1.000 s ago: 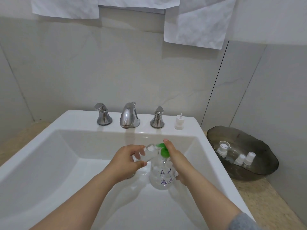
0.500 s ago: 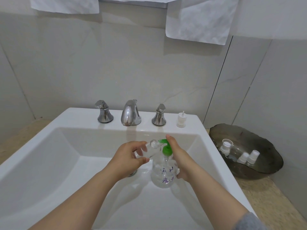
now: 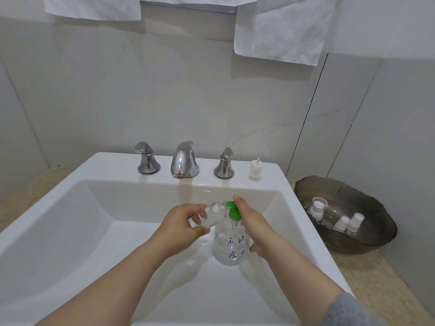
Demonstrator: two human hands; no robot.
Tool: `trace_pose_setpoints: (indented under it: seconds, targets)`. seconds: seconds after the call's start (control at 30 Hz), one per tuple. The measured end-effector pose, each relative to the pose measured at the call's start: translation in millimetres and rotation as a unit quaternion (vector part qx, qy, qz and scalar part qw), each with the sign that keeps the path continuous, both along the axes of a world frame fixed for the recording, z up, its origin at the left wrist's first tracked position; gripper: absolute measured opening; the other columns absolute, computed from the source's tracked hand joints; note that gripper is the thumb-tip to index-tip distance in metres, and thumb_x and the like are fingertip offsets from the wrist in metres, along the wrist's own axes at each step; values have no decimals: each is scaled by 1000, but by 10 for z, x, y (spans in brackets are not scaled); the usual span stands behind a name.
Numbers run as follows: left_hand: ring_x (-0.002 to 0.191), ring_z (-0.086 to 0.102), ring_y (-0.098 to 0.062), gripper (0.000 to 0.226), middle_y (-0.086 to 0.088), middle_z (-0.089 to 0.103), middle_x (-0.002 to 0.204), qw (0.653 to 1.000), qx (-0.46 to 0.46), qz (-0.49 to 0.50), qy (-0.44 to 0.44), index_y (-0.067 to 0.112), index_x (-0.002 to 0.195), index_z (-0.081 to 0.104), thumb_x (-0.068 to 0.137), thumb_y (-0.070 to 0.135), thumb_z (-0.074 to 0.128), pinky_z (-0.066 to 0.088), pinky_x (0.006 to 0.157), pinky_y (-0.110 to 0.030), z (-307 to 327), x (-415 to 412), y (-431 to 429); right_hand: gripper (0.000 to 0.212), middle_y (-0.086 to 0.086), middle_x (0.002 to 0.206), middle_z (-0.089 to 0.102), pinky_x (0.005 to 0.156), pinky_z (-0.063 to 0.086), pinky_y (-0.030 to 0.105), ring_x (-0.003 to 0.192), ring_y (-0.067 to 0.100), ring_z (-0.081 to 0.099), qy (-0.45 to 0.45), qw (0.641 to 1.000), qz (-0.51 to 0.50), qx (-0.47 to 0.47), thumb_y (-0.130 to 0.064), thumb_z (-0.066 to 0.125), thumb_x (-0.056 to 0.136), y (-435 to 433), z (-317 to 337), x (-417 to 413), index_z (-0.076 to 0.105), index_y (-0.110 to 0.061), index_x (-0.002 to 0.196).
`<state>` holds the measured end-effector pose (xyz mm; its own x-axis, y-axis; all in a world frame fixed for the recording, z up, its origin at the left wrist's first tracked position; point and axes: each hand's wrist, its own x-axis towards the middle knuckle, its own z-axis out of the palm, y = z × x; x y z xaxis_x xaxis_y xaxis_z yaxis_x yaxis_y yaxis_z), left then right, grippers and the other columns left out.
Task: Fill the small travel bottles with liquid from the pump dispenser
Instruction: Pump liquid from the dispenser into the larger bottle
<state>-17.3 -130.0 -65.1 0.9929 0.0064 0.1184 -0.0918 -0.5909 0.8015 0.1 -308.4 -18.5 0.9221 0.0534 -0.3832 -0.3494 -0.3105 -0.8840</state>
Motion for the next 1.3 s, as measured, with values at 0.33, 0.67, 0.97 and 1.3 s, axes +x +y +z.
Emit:
trace_pose_setpoints:
  seconds: [0.33, 0.67, 0.97, 1.3]
  targets:
    - [87, 61, -35, 24, -1, 68, 88, 999, -43, 0, 4, 24, 93, 68, 70, 23, 75, 52, 78, -40, 89, -23, -15, 40, -2, 97, 47, 91, 29, 39, 100, 18, 38, 27, 999, 10, 37, -62, 35, 94, -22, -4, 29, 47, -26, 106]
    - [85, 63, -15, 32, 1, 71, 90, 998, -66, -22, 5, 22, 94, 70, 63, 27, 67, 50, 85, -40, 117, -90, -76, 54, 0, 110, 44, 105, 28, 44, 107, 19, 38, 34, 998, -5, 50, -63, 37, 93, -19, -24, 27, 49, -23, 127]
    - [75, 60, -5, 22, -1, 69, 87, 998, -50, -27, 0, 14, 96, 70, 75, 7, 72, 45, 71, -14, 82, -96, -61, 36, -1, 86, 47, 91, 35, 40, 89, 22, 45, 15, 1000, -5, 19, -56, 38, 96, 3, 47, -37, 50, -23, 92]
    - [79, 61, -16, 22, -6, 69, 85, 998, -56, -32, 15, 24, 92, 72, 74, 10, 71, 48, 72, -23, 61, -89, -58, 40, 2, 97, 49, 86, 35, 39, 93, 23, 43, 12, 1000, 5, -2, -59, 36, 96, 6, 11, -47, 50, -23, 101]
